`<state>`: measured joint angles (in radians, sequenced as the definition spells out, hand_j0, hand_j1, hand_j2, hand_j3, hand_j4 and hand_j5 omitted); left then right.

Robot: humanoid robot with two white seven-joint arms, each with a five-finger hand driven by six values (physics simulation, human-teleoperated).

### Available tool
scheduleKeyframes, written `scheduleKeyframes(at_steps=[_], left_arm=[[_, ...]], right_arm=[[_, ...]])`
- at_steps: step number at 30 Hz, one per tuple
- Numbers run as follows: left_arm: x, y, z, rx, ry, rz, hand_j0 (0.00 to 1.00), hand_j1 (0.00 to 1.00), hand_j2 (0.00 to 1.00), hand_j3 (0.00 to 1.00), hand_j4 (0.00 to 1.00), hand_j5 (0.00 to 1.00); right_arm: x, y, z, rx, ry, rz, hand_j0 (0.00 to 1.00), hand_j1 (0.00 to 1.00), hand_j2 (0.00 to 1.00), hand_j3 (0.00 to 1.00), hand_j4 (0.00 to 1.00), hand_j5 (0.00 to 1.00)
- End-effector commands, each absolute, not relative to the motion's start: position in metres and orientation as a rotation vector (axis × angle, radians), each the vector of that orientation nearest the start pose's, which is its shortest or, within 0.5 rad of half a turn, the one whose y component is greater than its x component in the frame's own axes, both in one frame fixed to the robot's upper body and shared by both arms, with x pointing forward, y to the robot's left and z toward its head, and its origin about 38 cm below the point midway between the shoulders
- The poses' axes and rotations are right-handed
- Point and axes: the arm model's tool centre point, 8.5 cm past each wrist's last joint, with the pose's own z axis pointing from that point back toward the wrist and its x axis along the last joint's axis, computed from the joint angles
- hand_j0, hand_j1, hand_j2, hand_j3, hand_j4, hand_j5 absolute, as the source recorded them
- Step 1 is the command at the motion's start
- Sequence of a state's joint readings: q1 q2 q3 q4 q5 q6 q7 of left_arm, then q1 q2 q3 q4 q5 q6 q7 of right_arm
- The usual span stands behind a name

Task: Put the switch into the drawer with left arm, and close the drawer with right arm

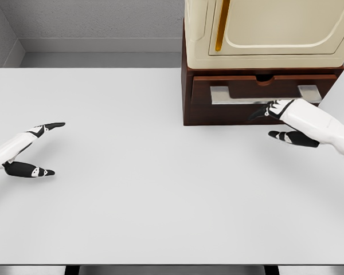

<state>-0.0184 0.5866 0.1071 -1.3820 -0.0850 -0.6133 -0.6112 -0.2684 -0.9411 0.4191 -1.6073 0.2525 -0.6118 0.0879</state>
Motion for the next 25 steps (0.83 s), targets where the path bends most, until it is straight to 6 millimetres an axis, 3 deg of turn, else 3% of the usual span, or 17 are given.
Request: scheduleKeyframes(at_steps=[1,11,18,20,22,25], left_arm=[[0.344,0.409,0.121,0.193,-1.599,-1.206,1.00,1.00,1.00,1.00,1.00,1.00],[0.344,0.411,0.119,0.193,-1.591,-1.202,1.00,1.00,1.00,1.00,1.00,1.00],[0.344,0.410,0.120,0.191,-1.595,-1.201,1.00,1.00,1.00,1.00,1.00,1.00],[0.344,0.409,0.121,0.192,-1.598,-1.204,1.00,1.00,1.00,1.00,1.00,1.00],[0.344,0.410,0.120,0.192,-1.596,-1.202,1.00,1.00,1.00,1.00,1.00,1.00],[0.344,0.409,0.121,0.192,-1.598,-1.204,1.00,1.00,1.00,1.00,1.00,1.00]], right_arm=[[0.373,-0.343,0.206,-0.396,-1.807,1.625,0.73,0.73,0.73,0.73,0.73,0.73],[0.382,-0.336,0.201,-0.393,-1.809,1.624,0.73,0.73,0.73,0.73,0.73,0.73],[0.380,-0.343,0.204,-0.403,-1.795,1.632,0.73,0.73,0.73,0.73,0.73,0.73],[0.372,-0.372,0.212,-0.455,-1.703,1.686,0.73,0.73,0.73,0.73,0.73,0.73],[0.357,-0.401,0.206,-0.453,-1.594,1.692,0.73,0.73,0.73,0.73,0.73,0.73],[0.342,-0.425,0.198,-0.447,-1.509,1.672,0.73,0.73,0.73,0.73,0.73,0.73]])
